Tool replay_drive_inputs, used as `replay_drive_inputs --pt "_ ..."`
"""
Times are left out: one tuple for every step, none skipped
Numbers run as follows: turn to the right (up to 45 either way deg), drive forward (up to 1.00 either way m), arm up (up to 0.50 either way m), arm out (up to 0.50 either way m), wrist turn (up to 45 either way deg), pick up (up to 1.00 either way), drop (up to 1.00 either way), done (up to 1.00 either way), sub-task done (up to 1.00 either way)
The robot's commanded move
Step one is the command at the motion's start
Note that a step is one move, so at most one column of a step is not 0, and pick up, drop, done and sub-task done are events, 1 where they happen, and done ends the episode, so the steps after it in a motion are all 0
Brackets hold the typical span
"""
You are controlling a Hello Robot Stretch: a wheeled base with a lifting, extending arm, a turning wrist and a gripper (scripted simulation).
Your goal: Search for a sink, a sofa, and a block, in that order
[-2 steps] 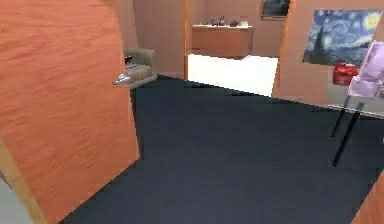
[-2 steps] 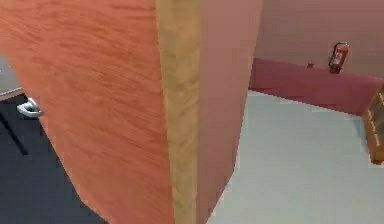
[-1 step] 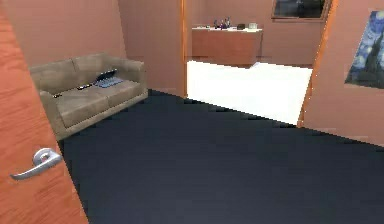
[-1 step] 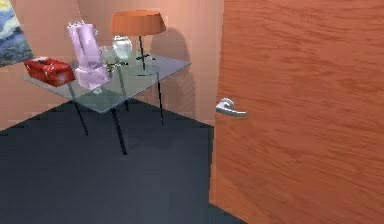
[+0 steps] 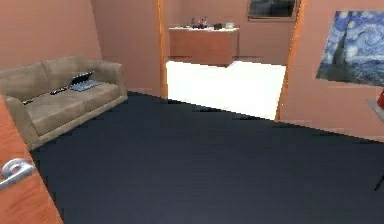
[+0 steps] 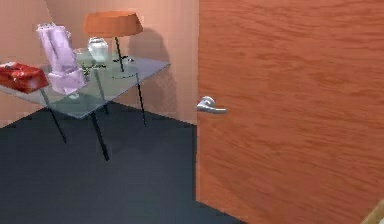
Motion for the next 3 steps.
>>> replay_drive_inputs --pt "0.0 0.55 0.00 0.00 0.0 0.00 0.00 0.00 0.00" --pt "-45.0 0.00 0.00 0.00 0.0 0.00 0.00 0.00 0.00" --pt "-12.0 0.00 0.00 0.00 0.0 0.00 0.00 0.00 0.00"
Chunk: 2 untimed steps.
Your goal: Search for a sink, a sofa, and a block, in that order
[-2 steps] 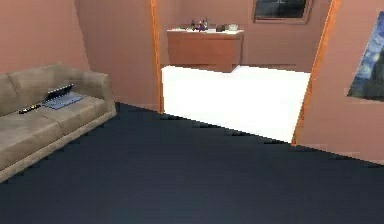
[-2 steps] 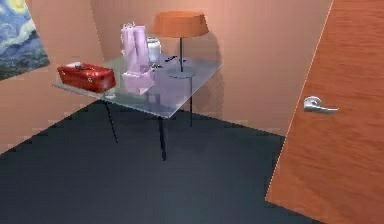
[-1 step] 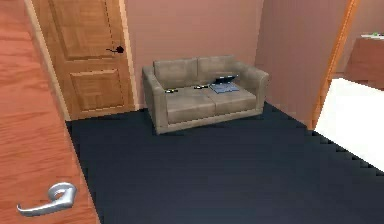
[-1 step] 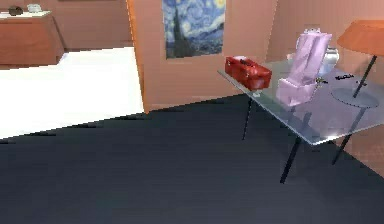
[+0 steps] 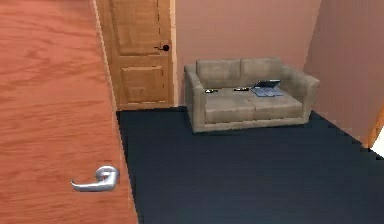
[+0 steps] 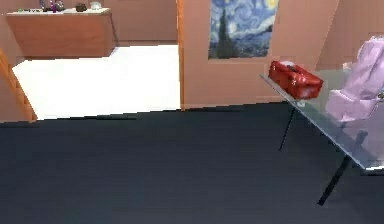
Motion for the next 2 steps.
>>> replay_drive_inputs --pt "0.0 1.00 0.00 0.00 0.0 0.00 0.00 0.00 0.00" --pt "-9.0 0.00 0.00 0.00 0.0 0.00 0.00 0.00 0.00"
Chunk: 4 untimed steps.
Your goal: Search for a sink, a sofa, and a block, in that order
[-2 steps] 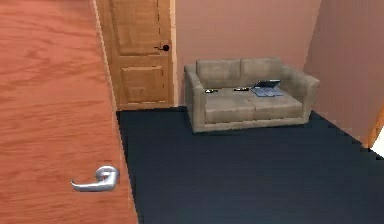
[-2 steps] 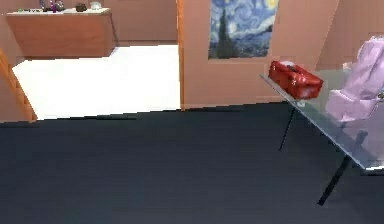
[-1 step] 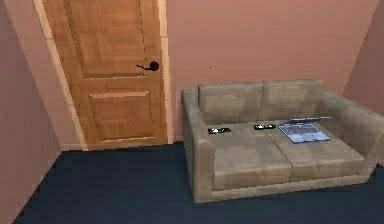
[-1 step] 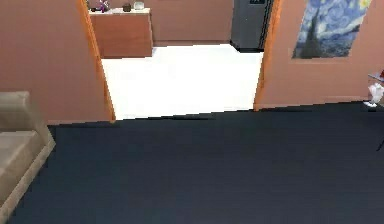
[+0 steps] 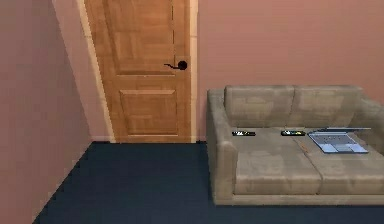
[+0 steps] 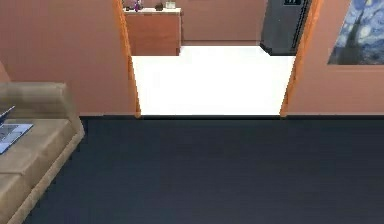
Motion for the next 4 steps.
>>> replay_drive_inputs --pt "0.0 0.40 0.00 0.00 0.0 0.00 0.00 0.00 0.00" --pt "36.0 0.00 0.00 0.00 0.0 0.00 0.00 0.00 0.00" --pt "0.0 0.00 0.00 0.00 0.0 0.00 0.00 0.00 1.00" --pt "45.0 0.00 0.00 0.00 0.0 0.00 0.00 0.00 0.00"
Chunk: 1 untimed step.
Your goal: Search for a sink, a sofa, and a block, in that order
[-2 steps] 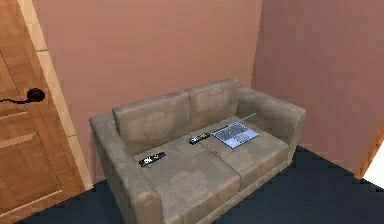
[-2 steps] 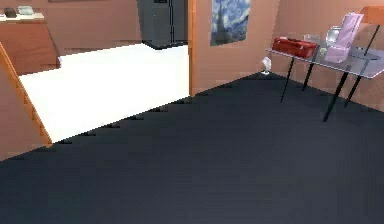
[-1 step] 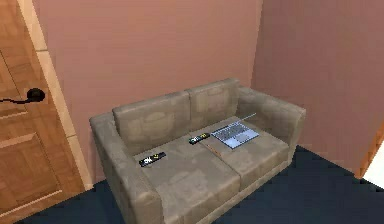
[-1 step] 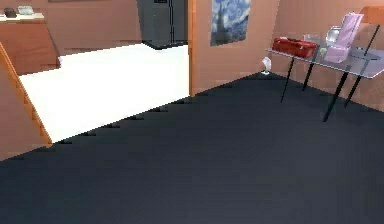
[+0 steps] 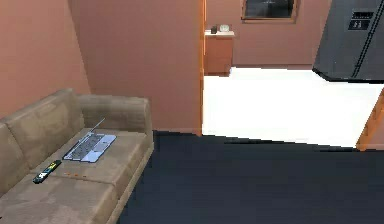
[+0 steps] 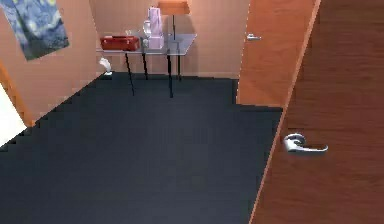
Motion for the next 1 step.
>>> replay_drive_inputs --pt "45.0 0.00 0.00 0.00 0.0 0.00 0.00 0.00 0.00"
